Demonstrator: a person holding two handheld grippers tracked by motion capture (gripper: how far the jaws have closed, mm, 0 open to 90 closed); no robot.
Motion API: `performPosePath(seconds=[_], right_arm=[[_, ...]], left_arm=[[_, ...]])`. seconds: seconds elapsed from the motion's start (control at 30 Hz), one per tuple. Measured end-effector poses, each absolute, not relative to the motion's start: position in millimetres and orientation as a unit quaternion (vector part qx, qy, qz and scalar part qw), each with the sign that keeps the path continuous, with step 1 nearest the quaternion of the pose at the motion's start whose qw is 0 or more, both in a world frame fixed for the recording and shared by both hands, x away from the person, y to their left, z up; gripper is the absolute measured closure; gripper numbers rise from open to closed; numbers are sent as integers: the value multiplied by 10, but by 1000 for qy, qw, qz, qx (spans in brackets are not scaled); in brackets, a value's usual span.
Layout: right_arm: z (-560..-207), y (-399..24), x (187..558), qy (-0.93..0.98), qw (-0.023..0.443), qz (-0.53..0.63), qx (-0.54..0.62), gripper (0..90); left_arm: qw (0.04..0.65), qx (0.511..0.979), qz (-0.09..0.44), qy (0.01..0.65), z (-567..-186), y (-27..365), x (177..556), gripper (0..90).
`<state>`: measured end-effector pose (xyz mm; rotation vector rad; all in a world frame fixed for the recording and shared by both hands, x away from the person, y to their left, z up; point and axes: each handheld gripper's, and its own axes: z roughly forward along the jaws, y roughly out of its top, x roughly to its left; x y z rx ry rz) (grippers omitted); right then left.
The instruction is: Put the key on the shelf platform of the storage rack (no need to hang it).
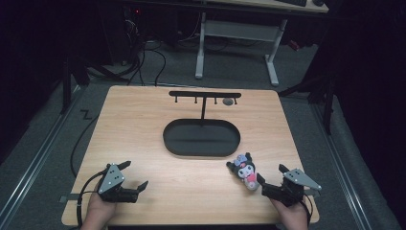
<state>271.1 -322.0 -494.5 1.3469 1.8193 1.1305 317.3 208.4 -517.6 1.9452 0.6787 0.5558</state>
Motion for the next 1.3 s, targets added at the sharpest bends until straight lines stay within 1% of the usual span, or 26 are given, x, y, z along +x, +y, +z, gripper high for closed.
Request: performPosePath(seconds=[0.03,0.1,0.3,0.47,0.53,0.87,1.3], right_arm=[[-4934,-3182,2712,691,299,420,506,11],[-4920,-3144,2707,696,300,416,503,1],[-4901,-3060,2705,707,297,406,497,0],[-4889,-2975,2803,713,290,388,507,0],[-4889,-2961,2831,721,282,380,506,0],[-4868,-2960,2864,739,276,340,512,0],[-4791,-2952,2916,762,241,301,520,0]], left_arm=[[481,799,229,278,-5177,2081,3175,66],[480,800,229,278,-5177,2080,3170,66],[480,802,225,276,-5183,2048,3152,65],[478,803,224,276,-5196,2071,3142,65],[479,802,224,279,-5204,2082,3141,65],[481,802,219,278,-5212,2101,3143,65],[484,798,225,280,-5192,2106,3136,65]])
